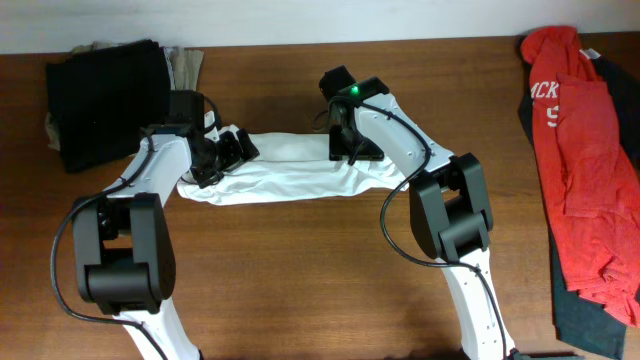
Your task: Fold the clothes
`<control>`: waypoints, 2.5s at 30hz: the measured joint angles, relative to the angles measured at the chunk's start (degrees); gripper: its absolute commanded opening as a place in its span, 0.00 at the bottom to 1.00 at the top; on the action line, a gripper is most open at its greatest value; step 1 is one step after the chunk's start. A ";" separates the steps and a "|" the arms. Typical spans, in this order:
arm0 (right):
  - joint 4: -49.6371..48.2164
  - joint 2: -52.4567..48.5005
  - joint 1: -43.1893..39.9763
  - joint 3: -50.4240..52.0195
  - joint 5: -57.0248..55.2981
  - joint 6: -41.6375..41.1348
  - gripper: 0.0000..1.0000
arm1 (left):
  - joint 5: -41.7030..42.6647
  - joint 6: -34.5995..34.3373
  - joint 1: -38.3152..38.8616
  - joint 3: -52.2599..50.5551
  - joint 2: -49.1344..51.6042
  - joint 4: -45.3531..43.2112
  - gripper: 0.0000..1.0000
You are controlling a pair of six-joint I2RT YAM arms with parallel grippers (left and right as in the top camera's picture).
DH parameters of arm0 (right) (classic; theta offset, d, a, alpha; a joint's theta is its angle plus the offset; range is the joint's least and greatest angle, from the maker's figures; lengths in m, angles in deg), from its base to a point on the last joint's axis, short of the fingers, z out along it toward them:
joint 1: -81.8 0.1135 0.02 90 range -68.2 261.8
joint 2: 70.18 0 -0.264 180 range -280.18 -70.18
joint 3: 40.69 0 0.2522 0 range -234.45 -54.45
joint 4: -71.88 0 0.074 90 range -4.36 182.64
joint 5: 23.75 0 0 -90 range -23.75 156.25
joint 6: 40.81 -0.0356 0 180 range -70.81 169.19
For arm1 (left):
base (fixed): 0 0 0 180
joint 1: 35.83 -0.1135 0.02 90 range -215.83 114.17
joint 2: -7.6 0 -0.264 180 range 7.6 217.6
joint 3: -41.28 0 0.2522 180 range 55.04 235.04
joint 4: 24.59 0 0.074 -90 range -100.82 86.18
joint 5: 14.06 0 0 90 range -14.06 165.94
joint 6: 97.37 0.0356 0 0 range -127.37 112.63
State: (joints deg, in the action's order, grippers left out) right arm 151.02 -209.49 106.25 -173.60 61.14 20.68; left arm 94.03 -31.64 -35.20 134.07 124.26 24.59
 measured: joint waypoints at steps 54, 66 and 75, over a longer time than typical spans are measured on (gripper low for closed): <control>20.72 1.01 1.97 -23.61 22.29 2.21 0.04 | -1.25 0.00 0.00 0.00 -0.07 0.15 0.99; 16.90 1.46 9.46 -24.09 14.99 1.70 0.14 | -1.25 0.02 0.00 0.00 -0.07 0.15 0.99; 4.98 1.46 9.68 -12.87 13.05 -0.07 0.78 | -1.25 0.02 0.00 0.07 -0.04 0.35 0.99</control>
State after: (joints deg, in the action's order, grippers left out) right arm 156.01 -208.02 115.93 -186.48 74.19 20.61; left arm 92.78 -31.62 -35.20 134.13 124.22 24.94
